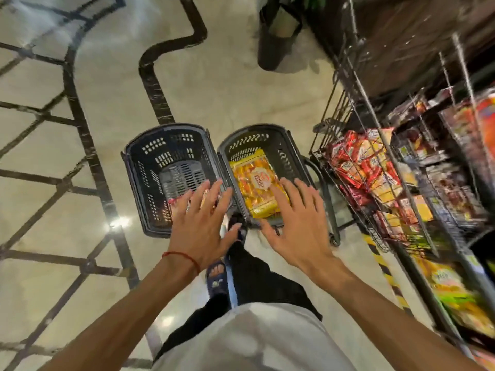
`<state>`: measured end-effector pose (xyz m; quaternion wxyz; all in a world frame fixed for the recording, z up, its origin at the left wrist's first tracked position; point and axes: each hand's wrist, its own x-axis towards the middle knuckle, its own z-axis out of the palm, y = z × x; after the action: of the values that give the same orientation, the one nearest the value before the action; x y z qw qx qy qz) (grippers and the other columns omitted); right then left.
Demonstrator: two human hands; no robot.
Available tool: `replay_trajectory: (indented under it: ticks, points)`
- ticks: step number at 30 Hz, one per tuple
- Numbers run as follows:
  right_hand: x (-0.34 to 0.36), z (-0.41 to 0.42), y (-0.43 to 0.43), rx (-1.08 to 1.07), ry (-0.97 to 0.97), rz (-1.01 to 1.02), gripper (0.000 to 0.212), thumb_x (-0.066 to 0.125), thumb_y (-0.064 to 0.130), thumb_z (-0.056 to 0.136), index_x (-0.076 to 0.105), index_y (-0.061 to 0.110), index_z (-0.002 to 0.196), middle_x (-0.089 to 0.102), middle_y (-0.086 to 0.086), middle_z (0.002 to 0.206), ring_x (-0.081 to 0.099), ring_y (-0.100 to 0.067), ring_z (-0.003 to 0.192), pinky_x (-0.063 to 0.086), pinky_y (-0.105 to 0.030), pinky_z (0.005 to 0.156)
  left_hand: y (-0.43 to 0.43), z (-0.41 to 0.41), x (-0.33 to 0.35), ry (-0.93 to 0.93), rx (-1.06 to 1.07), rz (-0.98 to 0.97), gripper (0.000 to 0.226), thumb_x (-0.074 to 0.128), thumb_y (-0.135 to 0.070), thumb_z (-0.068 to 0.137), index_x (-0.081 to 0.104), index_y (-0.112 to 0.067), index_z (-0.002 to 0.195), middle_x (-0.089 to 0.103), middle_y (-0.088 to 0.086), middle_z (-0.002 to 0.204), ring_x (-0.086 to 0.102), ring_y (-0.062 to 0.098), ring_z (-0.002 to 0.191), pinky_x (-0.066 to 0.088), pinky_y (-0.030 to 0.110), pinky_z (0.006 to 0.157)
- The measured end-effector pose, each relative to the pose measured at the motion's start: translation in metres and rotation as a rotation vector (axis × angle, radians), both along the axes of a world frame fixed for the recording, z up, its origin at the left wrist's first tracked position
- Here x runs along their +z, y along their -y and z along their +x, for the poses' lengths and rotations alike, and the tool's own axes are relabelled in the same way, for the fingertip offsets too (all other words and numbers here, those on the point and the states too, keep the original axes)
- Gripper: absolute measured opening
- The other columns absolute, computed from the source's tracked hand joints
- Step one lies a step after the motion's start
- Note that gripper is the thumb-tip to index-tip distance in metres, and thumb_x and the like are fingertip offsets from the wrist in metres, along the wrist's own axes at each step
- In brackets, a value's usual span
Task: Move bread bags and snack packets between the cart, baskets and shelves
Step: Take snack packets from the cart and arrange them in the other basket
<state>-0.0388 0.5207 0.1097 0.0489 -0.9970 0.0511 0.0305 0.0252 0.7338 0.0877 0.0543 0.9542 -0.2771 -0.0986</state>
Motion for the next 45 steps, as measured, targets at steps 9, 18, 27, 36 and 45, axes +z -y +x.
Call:
replay_trajectory:
  ticks: [9, 18, 27, 36, 45]
  points:
    - [0.024, -0.116, 0.06, -0.301, 0.049, -0.086, 0.075, 0.05, 0.06, 0.094, 0.043, 0.022, 0.158, 0.038, -0.007, 0.166, 0.03, -0.031, 0.155, 0.021, -0.053, 0.126, 0.09, -0.042, 0.029, 0.033, -0.358, 0.009, 0.078, 0.034, -0.066, 0.096, 0.035, -0.019, 0.159, 0.032, 0.011, 0.165, 0.029, 0.035, 0.152, 0.026, 0.055, 0.122]
    - [0.03, -0.212, 0.171, -0.524, 0.082, -0.121, 0.076, 0.049, 0.063, 0.094, 0.041, 0.024, 0.159, 0.036, -0.005, 0.167, 0.029, -0.03, 0.155, 0.017, -0.054, 0.128, 0.243, -0.108, 0.049, 0.142, -0.541, 0.021, 0.078, 0.035, -0.068, 0.093, 0.043, -0.021, 0.155, 0.038, 0.009, 0.162, 0.034, 0.033, 0.149, 0.03, 0.056, 0.119]
    - [0.042, -0.295, 0.338, -0.468, 0.126, -0.129, 0.073, 0.055, 0.059, 0.094, 0.046, 0.021, 0.156, 0.042, -0.007, 0.163, 0.031, -0.031, 0.154, 0.02, -0.054, 0.127, 0.398, -0.199, 0.046, 0.154, -0.529, 0.041, 0.077, 0.04, -0.067, 0.097, 0.032, -0.022, 0.16, 0.027, 0.008, 0.167, 0.024, 0.033, 0.154, 0.025, 0.054, 0.124]
    - [0.042, -0.288, 0.471, -0.376, 0.019, -0.192, 0.072, 0.044, 0.063, 0.096, 0.046, 0.02, 0.154, 0.046, -0.008, 0.158, 0.038, -0.034, 0.149, 0.02, -0.049, 0.124, 0.498, -0.206, 0.046, 0.12, -0.439, 0.01, 0.073, 0.045, -0.065, 0.096, 0.037, -0.025, 0.157, 0.033, 0.007, 0.165, 0.029, 0.032, 0.152, 0.025, 0.052, 0.123]
    - [0.018, -0.227, 0.578, -0.302, -0.022, -0.192, 0.072, 0.049, 0.061, 0.096, 0.049, 0.018, 0.155, 0.046, -0.008, 0.16, 0.038, -0.035, 0.149, 0.024, -0.053, 0.126, 0.603, -0.132, 0.015, 0.009, -0.485, 0.092, 0.078, 0.021, -0.068, 0.098, 0.02, -0.025, 0.163, 0.017, 0.006, 0.17, 0.015, 0.032, 0.157, 0.017, 0.053, 0.126]
